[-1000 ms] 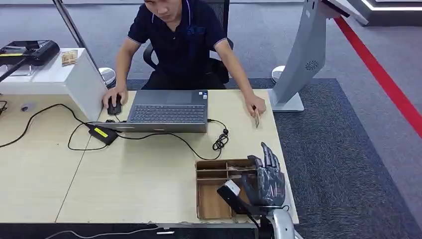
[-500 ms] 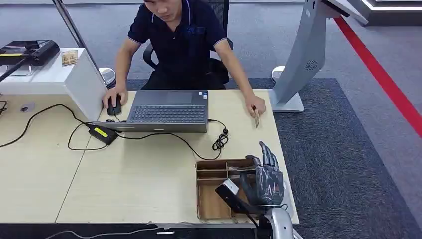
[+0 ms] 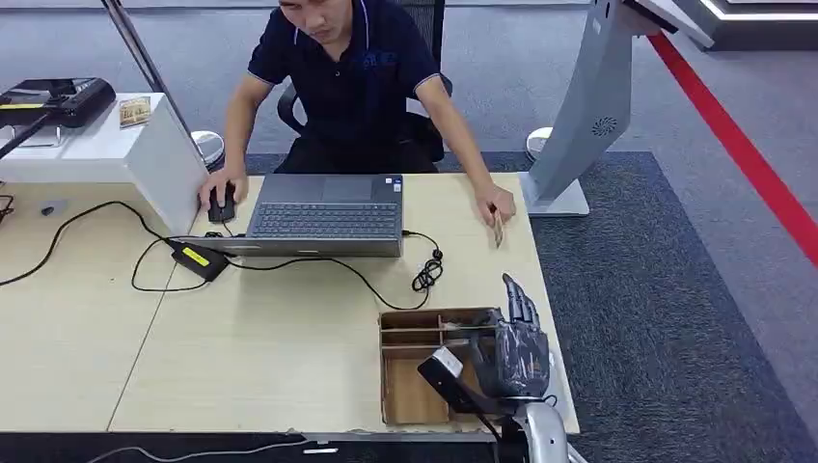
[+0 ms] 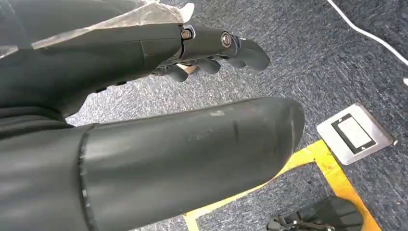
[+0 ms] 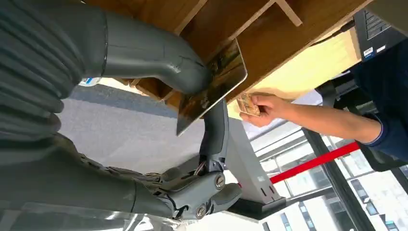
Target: Pass the card to the sensor for recognition and then transmit it.
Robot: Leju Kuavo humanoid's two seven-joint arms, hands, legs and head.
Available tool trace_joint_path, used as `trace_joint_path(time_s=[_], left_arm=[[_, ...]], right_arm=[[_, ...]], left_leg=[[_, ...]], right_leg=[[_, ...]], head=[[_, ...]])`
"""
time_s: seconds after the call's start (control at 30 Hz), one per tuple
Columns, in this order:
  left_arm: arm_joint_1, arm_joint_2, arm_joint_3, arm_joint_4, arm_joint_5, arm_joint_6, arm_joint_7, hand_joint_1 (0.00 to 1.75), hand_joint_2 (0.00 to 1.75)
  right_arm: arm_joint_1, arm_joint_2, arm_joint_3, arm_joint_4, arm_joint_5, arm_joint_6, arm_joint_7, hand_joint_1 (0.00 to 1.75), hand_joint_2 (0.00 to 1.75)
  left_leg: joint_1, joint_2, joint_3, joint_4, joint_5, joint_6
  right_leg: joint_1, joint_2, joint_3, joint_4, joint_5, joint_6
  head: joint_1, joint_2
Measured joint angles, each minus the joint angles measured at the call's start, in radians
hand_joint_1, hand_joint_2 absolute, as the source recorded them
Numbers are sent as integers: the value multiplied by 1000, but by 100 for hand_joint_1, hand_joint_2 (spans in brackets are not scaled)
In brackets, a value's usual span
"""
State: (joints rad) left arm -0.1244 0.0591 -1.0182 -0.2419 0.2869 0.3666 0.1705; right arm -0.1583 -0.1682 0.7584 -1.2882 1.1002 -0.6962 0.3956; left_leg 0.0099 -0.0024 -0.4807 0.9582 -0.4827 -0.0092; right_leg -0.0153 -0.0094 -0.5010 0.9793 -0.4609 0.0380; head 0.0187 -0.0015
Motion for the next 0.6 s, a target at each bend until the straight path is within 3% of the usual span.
trace_joint_path(time_s=[0.4, 0.47, 0.6], left_arm=[[0, 0, 0, 0, 0, 0, 0, 0, 0], [0, 0, 0, 0, 0, 0, 0, 0, 0], [0, 0, 0, 0, 1, 0, -1, 0, 0]], right_arm=[[0, 0, 1, 2, -6, 0, 0, 155, 175], [0, 0, 2, 3, -10, 0, 0, 171, 175], [0, 0, 2, 4, -4, 0, 0, 175, 175]], left_leg=[[0, 0, 0, 0, 0, 0], [0, 0, 0, 0, 0, 0], [0, 0, 0, 0, 0, 0]], right_leg=[[0, 0, 0, 0, 0, 0], [0, 0, 0, 0, 0, 0], [0, 0, 0, 0, 0, 0]], head=[[0, 0], [0, 0], [0, 0]])
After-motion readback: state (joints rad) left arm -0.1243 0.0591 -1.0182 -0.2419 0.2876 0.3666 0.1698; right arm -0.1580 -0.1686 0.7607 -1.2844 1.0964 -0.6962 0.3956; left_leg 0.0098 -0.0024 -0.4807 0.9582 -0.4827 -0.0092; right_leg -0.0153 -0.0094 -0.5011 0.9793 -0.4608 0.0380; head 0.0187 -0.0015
